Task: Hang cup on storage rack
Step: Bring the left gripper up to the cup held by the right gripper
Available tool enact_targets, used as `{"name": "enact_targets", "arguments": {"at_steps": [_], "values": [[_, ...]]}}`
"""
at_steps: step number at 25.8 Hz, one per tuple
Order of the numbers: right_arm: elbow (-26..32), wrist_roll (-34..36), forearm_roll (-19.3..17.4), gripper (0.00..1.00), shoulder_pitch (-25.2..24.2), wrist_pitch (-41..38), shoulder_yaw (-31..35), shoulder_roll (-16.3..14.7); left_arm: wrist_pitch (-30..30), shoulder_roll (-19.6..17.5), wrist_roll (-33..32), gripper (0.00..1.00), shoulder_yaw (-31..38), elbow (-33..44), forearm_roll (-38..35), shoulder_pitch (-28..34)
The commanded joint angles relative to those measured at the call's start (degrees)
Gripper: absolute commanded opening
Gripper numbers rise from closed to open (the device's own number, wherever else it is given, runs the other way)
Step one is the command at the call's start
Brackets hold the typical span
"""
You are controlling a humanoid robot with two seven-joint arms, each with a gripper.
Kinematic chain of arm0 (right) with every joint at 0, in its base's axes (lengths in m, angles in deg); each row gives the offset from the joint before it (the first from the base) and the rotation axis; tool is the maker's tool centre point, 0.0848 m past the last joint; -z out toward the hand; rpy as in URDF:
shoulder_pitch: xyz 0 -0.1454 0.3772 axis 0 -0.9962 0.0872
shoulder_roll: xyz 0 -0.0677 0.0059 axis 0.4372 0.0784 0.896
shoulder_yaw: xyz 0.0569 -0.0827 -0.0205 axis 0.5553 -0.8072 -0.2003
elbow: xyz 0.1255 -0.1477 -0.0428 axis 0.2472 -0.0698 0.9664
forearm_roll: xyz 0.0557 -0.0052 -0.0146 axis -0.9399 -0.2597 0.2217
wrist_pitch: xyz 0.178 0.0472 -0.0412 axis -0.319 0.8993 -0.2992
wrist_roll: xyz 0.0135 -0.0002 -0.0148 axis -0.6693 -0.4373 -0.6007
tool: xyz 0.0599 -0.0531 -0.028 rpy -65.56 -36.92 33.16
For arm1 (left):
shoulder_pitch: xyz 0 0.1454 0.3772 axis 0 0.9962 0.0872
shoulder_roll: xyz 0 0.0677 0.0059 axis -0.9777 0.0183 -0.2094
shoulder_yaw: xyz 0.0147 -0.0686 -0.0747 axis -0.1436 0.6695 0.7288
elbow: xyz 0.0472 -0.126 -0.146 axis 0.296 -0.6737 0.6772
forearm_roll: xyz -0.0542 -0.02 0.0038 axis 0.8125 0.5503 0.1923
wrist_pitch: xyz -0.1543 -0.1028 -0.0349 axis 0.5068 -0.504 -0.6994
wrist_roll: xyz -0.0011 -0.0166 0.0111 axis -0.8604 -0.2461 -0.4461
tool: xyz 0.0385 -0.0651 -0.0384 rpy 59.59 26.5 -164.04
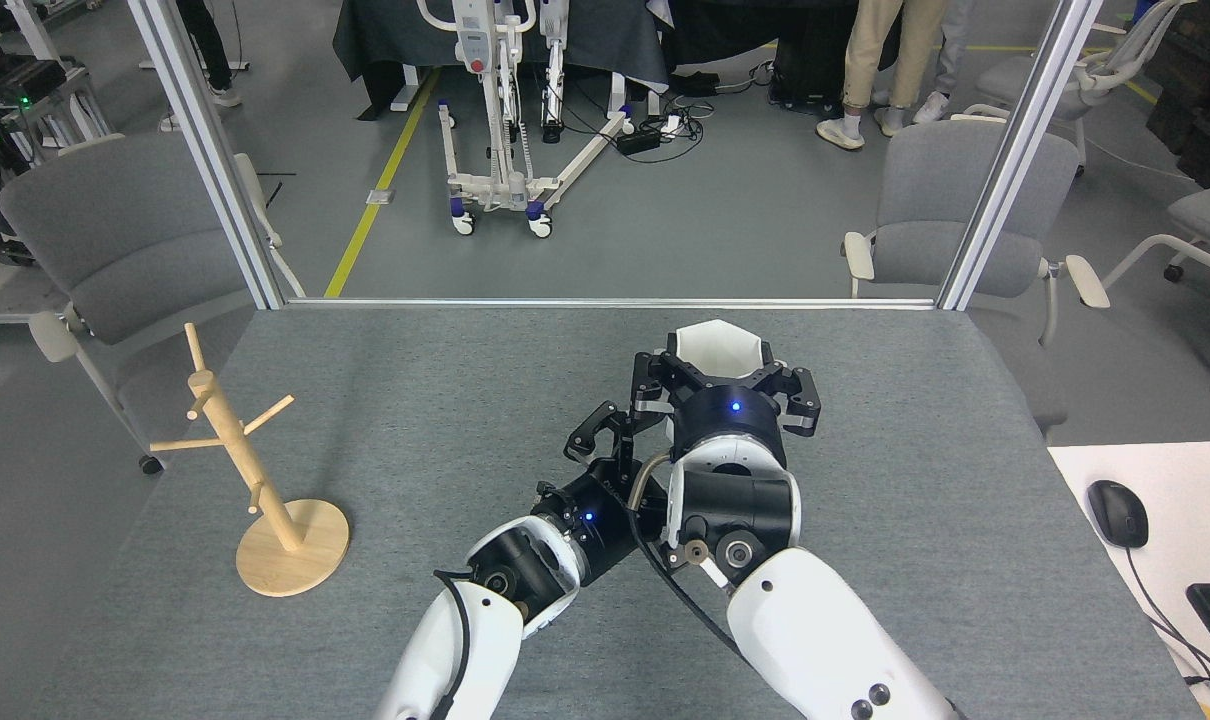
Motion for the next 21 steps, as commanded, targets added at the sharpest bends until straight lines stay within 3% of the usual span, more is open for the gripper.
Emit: {"name": "enact_targets", "arguments": {"at_steps": [1, 7, 15, 21], "values": [[-0.4, -0.2, -0.1, 0.21, 0.1, -0.1, 0.0, 0.0, 0.8, 0.0, -2.3, 0.99, 0.2, -2.4, 0.9, -2.5], [-0.6, -0.2, -0.1, 0.21, 0.1, -0.1, 0.0, 0.0, 2.0, -0.9, -3.5, 0.99, 3.0, -4.6, 3.7, -4.4], [-1.5, -0.1, -0.1, 0.21, 0.0, -0.1, -0.2, 0.1, 11.3, -1.9, -3.6, 0.99, 3.6, -3.6, 5.6, -3.8], [-1.8, -0.1, -0.1, 0.21, 0.0, -0.1, -0.6, 0.5, 11.8, -1.1, -6.1, 0.99, 3.6, -4.0, 5.8, -4.9]]}}
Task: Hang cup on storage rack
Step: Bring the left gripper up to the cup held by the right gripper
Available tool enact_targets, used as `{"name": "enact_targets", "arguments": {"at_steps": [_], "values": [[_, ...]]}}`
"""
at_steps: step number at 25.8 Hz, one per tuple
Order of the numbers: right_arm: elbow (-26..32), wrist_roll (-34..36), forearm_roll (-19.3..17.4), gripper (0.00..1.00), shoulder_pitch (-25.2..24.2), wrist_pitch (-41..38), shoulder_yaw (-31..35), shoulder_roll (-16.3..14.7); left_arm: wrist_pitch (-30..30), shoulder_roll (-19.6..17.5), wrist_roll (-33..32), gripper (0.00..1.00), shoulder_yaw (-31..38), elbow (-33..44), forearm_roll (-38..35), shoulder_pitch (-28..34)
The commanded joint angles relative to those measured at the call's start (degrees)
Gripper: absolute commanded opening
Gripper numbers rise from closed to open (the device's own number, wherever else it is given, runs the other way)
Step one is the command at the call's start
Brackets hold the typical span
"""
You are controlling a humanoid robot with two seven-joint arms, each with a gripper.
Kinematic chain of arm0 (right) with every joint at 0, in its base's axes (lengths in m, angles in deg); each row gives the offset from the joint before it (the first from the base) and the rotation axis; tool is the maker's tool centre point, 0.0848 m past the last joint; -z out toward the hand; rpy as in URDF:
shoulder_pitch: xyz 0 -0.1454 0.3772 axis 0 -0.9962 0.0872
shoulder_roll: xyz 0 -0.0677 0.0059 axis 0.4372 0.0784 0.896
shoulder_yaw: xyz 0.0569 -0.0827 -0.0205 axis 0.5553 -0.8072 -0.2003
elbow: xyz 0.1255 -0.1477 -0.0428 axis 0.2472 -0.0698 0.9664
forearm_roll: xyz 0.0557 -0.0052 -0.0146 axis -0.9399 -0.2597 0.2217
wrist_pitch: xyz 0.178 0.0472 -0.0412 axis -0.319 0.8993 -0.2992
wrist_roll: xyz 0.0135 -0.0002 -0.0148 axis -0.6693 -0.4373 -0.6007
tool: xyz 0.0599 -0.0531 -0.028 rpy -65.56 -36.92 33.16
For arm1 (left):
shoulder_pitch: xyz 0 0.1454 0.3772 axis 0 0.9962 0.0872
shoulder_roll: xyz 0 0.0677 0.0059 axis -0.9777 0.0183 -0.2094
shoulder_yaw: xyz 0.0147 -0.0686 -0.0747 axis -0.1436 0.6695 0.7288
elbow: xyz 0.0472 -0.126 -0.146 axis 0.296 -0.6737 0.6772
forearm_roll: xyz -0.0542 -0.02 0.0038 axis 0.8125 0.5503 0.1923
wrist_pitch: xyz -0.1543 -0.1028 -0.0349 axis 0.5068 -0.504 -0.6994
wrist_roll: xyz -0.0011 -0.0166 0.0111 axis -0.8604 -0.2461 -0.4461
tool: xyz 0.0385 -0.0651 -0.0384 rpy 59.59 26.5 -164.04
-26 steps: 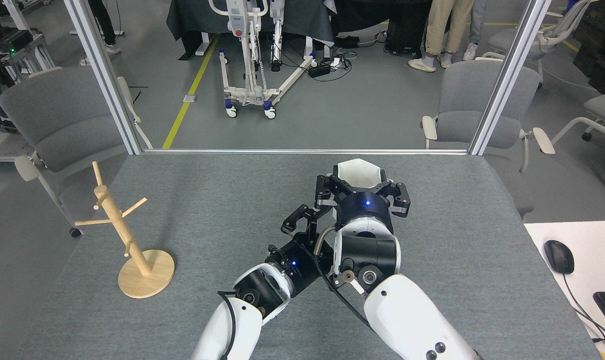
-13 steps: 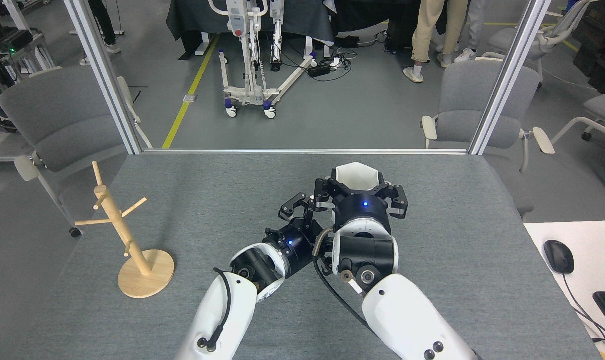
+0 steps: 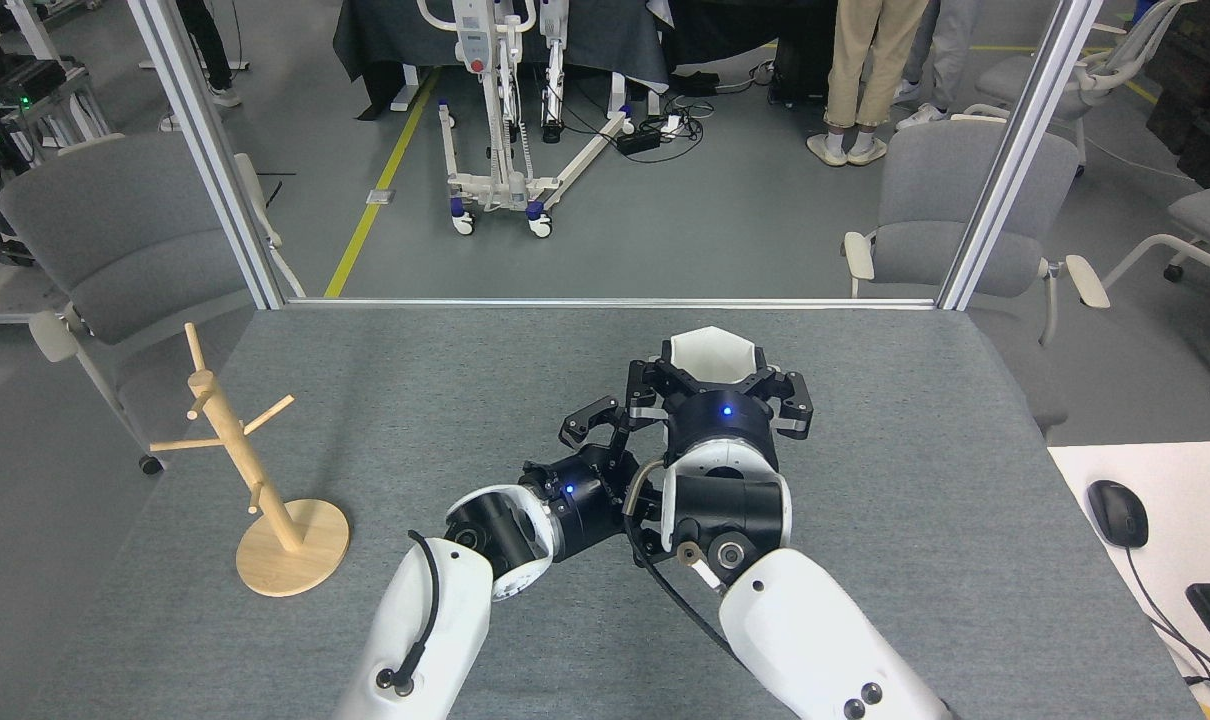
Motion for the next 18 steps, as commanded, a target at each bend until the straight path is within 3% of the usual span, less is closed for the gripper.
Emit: {"name": "enact_targets", "arguments": {"at_steps": [1, 10, 18], "values": [[-0.1, 0.0, 0.0, 0.21, 0.0, 0.0, -0.1, 0.5, 0.6, 0.4, -1.9, 0.99, 0.0, -0.2, 0.1, -1.2], [-0.8, 0.1, 0.1, 0.21, -0.3, 0.0, -0.1, 0.8, 0.9, 1.8, -4.7, 0.99, -0.1, -3.4, 1.0, -5.3], [-1.1, 0.4, 0.3, 0.21, -1.2, 0.0, -0.4, 1.5, 2.8, 1.9, -12.7, 0.99, -0.3, -9.4, 10.1, -9.9]]}}
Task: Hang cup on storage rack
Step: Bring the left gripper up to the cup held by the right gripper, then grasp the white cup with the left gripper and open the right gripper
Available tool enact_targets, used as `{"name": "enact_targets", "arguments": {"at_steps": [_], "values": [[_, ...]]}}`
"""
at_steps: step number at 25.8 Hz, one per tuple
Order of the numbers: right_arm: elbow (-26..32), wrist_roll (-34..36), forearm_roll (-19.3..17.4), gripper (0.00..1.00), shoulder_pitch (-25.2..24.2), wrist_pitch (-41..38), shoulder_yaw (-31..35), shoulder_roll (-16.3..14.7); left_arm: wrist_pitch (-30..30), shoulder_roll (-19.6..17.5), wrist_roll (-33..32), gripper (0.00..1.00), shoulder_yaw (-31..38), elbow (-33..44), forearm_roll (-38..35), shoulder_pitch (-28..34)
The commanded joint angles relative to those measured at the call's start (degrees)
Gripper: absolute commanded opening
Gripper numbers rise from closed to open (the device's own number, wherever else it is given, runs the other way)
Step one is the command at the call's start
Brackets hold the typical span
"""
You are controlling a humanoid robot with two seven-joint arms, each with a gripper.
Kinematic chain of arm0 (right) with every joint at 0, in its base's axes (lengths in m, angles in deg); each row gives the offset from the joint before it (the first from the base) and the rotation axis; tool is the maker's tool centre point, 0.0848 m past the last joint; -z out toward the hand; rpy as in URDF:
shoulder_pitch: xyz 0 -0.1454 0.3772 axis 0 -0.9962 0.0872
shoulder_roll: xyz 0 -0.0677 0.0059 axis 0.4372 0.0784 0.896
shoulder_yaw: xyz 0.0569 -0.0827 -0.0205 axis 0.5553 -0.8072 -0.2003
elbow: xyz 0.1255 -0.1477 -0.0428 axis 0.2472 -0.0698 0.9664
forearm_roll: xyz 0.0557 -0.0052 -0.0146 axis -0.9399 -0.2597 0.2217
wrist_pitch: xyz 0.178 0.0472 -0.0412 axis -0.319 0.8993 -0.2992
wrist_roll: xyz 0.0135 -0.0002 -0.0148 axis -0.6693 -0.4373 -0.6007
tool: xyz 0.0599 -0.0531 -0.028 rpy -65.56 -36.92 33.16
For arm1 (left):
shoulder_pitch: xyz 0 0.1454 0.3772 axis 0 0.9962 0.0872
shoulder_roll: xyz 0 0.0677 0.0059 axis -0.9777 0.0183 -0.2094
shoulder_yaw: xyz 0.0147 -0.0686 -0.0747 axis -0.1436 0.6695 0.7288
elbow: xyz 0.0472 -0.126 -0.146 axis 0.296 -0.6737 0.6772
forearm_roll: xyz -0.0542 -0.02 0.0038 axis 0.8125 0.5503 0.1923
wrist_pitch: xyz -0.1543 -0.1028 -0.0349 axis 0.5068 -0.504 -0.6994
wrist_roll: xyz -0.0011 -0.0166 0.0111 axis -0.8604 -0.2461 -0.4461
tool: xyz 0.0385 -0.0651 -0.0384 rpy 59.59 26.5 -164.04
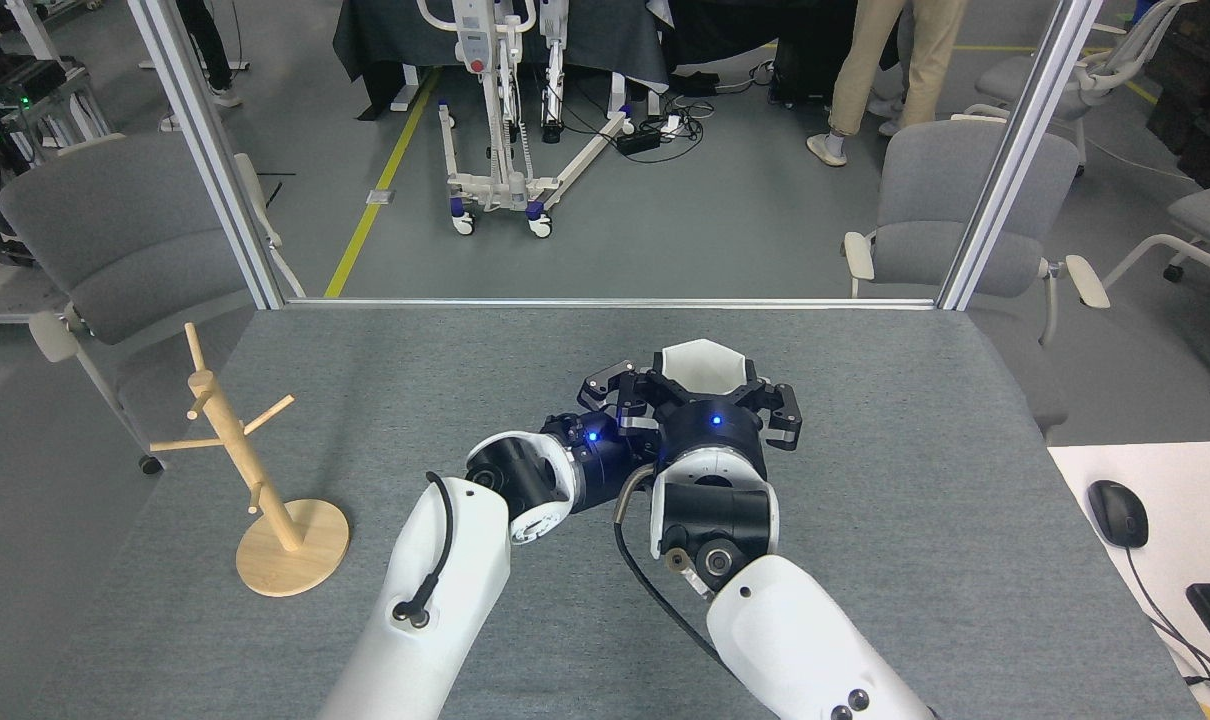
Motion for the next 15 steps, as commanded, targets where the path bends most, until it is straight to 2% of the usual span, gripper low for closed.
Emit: {"name": "enact_targets", "arguments": {"at_steps": [1, 4, 7, 10, 12, 15], "values": [[-0.3, 0.1, 0.3, 0.21, -0.4, 0.0, -0.2, 0.1, 1.2, 0.0, -2.8, 0.99, -0.2, -3.3, 2.8, -1.8], [-1.5, 0.1, 1.3, 0.21, -0.4, 0.0, -0.3, 0.6, 0.8, 0.0, -3.2, 0.99, -0.3, -3.6, 2.7, -1.6], [-2.0, 0.2, 2.1, 0.21, -0.4, 0.0, -0.3, 1.8, -2.8, 0.0, -3.6, 0.98, -0.3, -5.6, 3.0, -1.5], [-2.1, 0.2, 2.2, 0.21, -0.5, 0.1, -0.3, 2.5, -4.6, 0.0, -3.5, 0.90, 0.1, -6.6, 4.4, -1.5], [-2.1, 0.2, 2.2, 0.21, -0.5, 0.1, -0.3, 2.7, -4.7, -0.2, -3.6, 0.79, 0.1, -6.6, 6.1, -1.2], [-2.2, 0.2, 2.2, 0.21, -0.5, 0.1, -0.3, 3.1, -4.6, -0.3, -3.7, 0.44, 0.2, -6.4, 7.4, -0.7]]}}
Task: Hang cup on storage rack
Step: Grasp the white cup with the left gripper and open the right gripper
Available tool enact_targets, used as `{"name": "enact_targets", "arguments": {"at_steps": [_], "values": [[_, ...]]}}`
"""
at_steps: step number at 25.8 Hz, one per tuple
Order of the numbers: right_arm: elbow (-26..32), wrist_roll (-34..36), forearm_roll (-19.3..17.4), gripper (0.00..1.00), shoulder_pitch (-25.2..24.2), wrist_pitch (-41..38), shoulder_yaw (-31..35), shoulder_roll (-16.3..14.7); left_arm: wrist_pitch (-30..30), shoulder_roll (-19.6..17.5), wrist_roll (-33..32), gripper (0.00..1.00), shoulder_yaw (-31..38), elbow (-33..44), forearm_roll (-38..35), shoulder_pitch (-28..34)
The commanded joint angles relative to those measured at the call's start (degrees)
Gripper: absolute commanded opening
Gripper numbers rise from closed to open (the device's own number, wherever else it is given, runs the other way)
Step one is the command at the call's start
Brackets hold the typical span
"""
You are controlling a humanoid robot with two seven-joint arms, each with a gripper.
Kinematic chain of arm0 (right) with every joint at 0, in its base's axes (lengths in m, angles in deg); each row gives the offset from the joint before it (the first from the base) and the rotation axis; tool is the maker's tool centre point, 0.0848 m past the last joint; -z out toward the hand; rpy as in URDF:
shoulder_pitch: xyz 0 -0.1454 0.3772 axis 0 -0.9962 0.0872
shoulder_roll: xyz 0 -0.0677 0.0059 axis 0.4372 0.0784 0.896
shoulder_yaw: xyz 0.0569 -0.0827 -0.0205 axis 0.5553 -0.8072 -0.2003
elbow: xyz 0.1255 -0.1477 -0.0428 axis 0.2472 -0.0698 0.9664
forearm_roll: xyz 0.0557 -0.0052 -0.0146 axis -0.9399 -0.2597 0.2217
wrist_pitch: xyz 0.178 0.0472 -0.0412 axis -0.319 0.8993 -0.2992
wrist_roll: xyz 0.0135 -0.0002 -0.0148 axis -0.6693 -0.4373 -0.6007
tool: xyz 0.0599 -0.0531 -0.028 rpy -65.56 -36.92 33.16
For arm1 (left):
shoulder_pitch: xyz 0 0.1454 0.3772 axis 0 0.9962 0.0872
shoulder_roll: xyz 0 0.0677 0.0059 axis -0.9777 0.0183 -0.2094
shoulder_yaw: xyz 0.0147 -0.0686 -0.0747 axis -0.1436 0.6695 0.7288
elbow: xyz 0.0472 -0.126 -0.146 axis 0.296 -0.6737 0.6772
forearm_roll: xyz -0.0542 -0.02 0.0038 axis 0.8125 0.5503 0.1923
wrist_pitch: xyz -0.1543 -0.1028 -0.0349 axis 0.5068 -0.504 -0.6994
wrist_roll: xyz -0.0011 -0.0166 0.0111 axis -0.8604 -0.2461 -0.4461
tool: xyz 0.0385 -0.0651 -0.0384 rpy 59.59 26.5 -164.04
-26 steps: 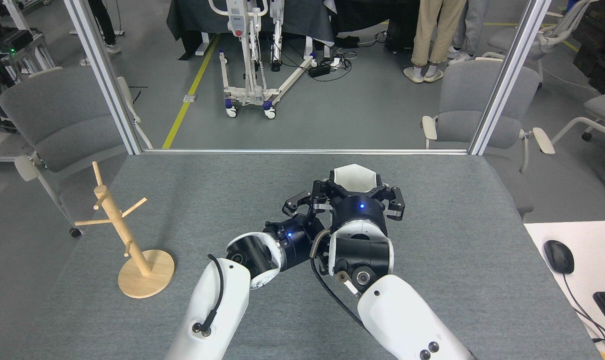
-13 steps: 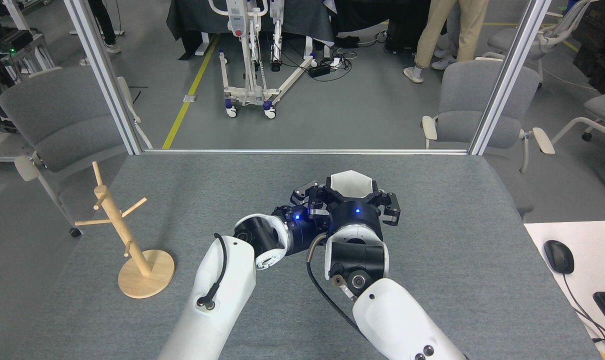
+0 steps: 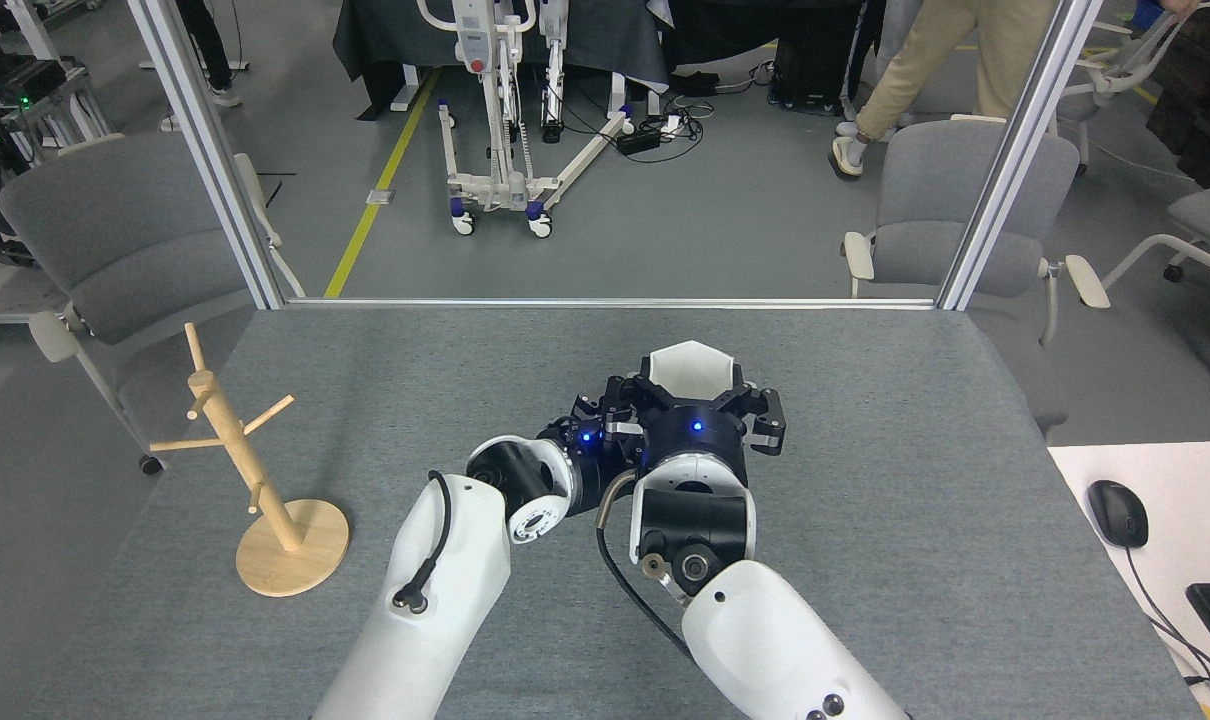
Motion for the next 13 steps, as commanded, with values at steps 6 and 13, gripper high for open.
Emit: {"name": "enact_targets", "arguments": {"at_steps": [6, 13], "values": [[-1.1, -0.7, 0.0, 0.22, 0.0, 0.0, 0.0, 1.0, 0.1, -0.6, 0.1, 0.00, 0.5, 0.2, 3.3, 1.3], [-2.0, -0.7, 0.0, 0.54, 0.0, 0.0, -0.1, 1.7, 0.2, -0.6, 0.2, 0.00, 0.7, 0.4, 3.9, 1.6]]}}
